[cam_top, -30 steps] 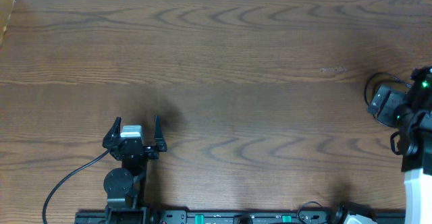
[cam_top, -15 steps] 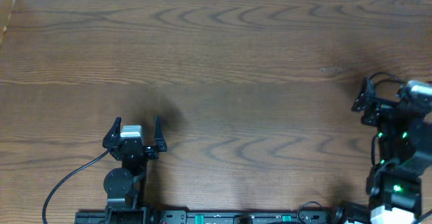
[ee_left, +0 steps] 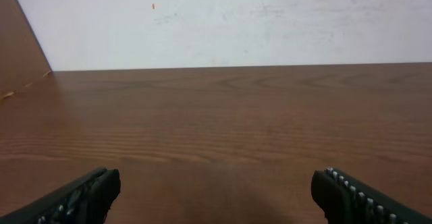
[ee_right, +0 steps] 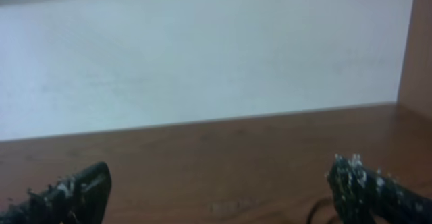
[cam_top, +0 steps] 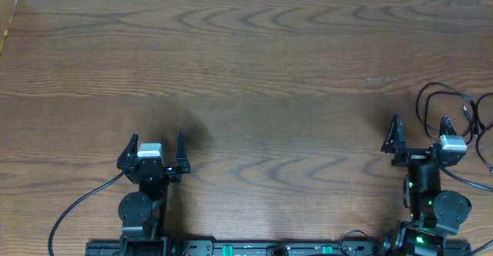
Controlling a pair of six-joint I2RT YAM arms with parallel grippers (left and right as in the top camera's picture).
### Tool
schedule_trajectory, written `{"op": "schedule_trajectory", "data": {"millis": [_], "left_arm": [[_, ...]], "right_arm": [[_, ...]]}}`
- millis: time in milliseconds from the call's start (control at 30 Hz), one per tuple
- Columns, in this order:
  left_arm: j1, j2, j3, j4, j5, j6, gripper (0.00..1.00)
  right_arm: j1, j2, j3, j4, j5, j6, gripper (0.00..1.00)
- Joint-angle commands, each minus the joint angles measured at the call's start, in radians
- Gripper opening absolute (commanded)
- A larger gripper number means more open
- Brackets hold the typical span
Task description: Untangle cables
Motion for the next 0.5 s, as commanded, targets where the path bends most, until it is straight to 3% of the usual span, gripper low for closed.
{"op": "schedule_trajectory", "data": {"millis": [0,267,467], "left_arm": [[-0.002,-0.007,-0.018,-0.04,-0.017,-0.009,0.96],[-0.002,-0.007,-0.018,-0.04,-0.017,-0.009,0.96],[-0.002,-0.007,-0.018,-0.04,-0.017,-0.009,0.96]], "right_arm": [[0.006,-0.031,-0.001,-0.004,0.004,0.019,0.99],[0.007,-0.072,-0.001,-0.066,0.037,0.016,0.99],[0.069,-0.182,-0.001,-0.261,0.13,-0.034,0.99]]}}
